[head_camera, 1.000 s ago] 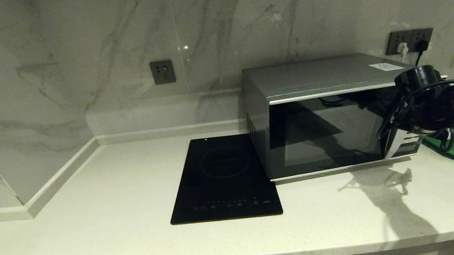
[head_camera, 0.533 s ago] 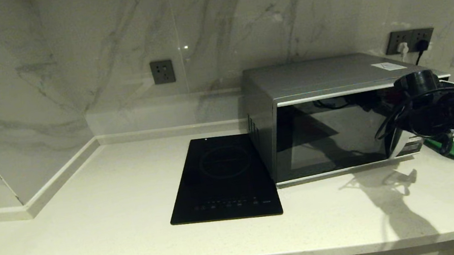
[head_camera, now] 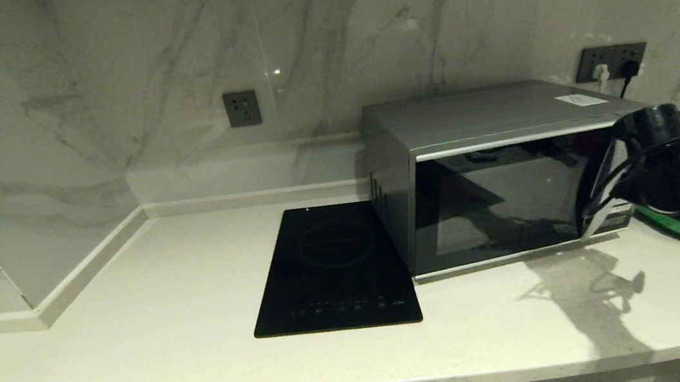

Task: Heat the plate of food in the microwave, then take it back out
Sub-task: Open the microwave oven

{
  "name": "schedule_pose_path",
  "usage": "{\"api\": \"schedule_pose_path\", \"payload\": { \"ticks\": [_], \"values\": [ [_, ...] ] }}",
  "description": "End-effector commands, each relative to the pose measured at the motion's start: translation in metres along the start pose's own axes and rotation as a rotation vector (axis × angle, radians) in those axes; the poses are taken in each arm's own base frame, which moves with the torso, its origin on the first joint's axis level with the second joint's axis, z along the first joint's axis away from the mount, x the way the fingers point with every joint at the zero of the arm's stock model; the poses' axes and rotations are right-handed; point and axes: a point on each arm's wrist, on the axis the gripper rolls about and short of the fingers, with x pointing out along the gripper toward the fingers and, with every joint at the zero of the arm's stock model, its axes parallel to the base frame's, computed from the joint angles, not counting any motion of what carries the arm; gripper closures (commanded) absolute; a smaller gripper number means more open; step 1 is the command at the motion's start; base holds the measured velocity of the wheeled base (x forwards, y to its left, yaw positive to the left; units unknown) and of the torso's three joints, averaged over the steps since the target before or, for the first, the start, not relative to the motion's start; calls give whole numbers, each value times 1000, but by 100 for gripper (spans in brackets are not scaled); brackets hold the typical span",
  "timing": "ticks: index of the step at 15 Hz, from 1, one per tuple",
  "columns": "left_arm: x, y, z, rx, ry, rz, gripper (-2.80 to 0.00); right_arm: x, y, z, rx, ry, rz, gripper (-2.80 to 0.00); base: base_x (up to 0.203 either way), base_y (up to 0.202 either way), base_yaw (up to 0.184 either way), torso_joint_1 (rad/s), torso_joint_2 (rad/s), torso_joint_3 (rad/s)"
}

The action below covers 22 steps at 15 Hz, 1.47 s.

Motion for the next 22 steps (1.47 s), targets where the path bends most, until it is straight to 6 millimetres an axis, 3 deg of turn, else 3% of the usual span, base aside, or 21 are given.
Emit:
{"api": "schedule_pose_path", "payload": {
  "ticks": [1, 4, 7, 13, 16, 22],
  "values": [
    [0, 0, 0, 0, -1, 2, 0, -19, -7, 1, 12, 1, 33, -280, 0, 0, 0, 0, 0, 0],
    [0, 0, 0, 0, 0, 2, 0, -17, -6, -8, -8, 35, 43, -280, 0, 0, 0, 0, 0, 0],
    [0, 0, 0, 0, 0, 3, 0, -24, 14, -16, -65, 67, 125, -280, 0, 0, 0, 0, 0, 0],
    [0, 0, 0, 0, -1, 3, 0, 12, 53, -18, -74, 67, 112, -280, 0, 0, 0, 0, 0, 0],
    [0, 0, 0, 0, 0, 1, 0, 29, 56, -11, -58, 60, 85, -280, 0, 0, 0, 0, 0, 0],
    [0, 0, 0, 0, 0, 1, 0, 48, 38, 4, -15, 43, 27, -280, 0, 0, 0, 0, 0, 0]
  ]
}}
